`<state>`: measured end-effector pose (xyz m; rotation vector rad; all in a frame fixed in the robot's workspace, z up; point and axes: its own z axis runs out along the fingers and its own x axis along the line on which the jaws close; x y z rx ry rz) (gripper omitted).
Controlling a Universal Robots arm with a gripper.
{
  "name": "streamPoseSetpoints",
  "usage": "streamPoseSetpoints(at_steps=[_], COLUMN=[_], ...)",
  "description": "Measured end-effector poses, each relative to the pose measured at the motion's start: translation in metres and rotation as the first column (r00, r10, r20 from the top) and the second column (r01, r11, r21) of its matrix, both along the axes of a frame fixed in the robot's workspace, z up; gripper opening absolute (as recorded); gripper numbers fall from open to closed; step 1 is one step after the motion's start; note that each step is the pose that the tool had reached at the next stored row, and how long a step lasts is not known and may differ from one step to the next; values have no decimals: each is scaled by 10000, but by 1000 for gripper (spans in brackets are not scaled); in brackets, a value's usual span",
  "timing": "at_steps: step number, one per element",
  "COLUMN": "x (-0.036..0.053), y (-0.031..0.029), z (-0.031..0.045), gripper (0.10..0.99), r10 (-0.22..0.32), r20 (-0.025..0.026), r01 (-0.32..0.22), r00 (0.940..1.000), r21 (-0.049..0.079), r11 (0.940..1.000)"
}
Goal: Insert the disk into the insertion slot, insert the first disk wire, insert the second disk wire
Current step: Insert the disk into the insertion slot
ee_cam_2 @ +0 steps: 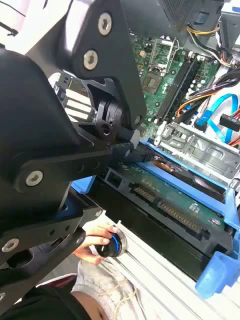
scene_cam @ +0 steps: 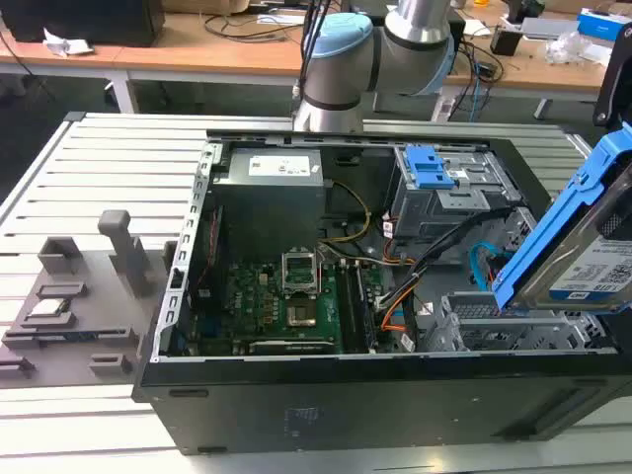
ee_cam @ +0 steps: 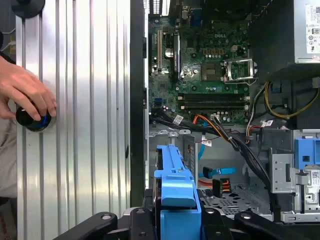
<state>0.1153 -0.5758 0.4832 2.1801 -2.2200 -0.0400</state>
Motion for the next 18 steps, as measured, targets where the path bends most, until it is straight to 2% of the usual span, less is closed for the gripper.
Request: streamPoseSetpoints(at_steps=[3,4,7,12,14,16,18], x=[-27,-29,-31,-36,-40,-44,-51], y=[7,21,68,89,115,200,229], z=[-155,-180,-224,-257,-288,-343,-398], gripper=[361,361,361,361,361,361,361], r10=[1,1,0,0,0,-1,-1], r20=[1,-1,0,0,0,-1,0], r01=[-1,-1,0,0,0,1,1], r00=[10000,10000,10000,10000,10000,10000,10000], r21=[-1,8,23,24,24,22,25], r11=[10000,10000,10000,10000,10000,10000,10000])
